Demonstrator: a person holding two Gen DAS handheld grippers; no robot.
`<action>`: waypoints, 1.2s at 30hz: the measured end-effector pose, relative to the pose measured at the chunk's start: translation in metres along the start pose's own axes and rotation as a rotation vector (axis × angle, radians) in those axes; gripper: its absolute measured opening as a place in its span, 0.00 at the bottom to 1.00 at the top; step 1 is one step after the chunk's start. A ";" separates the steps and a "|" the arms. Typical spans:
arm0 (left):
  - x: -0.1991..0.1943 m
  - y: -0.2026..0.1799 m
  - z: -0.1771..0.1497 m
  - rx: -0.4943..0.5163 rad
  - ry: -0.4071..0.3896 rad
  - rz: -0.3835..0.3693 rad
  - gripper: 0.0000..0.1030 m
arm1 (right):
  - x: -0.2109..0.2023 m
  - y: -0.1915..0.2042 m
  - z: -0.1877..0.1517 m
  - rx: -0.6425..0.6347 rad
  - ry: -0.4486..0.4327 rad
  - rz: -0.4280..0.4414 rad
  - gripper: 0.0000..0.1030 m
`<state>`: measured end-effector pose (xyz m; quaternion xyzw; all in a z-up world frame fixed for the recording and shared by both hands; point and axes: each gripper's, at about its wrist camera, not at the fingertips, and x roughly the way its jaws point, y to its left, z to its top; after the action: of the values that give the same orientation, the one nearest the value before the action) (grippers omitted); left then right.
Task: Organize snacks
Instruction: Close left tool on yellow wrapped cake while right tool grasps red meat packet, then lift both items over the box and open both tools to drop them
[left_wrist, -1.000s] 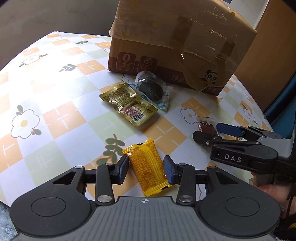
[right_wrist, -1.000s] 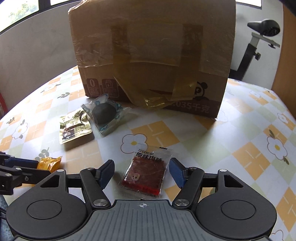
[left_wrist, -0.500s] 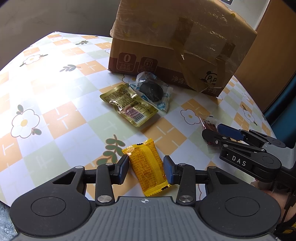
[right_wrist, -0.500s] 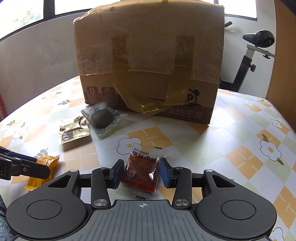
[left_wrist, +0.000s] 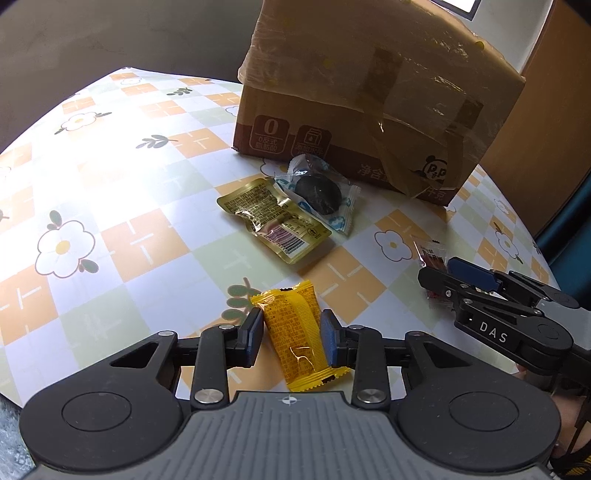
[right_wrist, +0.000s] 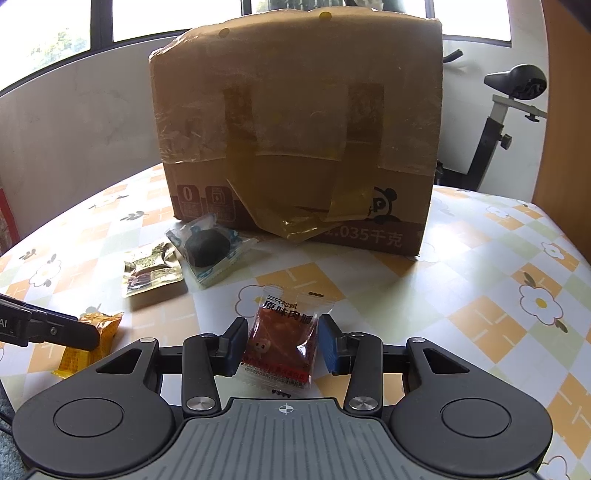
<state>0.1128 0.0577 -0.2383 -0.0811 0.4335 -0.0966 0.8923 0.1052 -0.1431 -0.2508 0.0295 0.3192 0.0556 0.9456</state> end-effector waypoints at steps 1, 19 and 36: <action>0.002 0.001 0.002 -0.001 0.000 0.002 0.34 | 0.000 0.000 0.000 0.000 0.001 0.000 0.38; 0.026 -0.010 0.022 0.028 0.010 0.124 0.55 | 0.000 0.001 -0.001 -0.016 -0.001 0.014 0.38; -0.010 -0.006 0.022 -0.040 -0.122 0.077 0.34 | -0.005 -0.004 0.000 0.021 -0.029 0.028 0.38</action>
<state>0.1232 0.0555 -0.2160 -0.0877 0.3830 -0.0483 0.9183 0.1020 -0.1474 -0.2482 0.0448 0.3055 0.0648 0.9489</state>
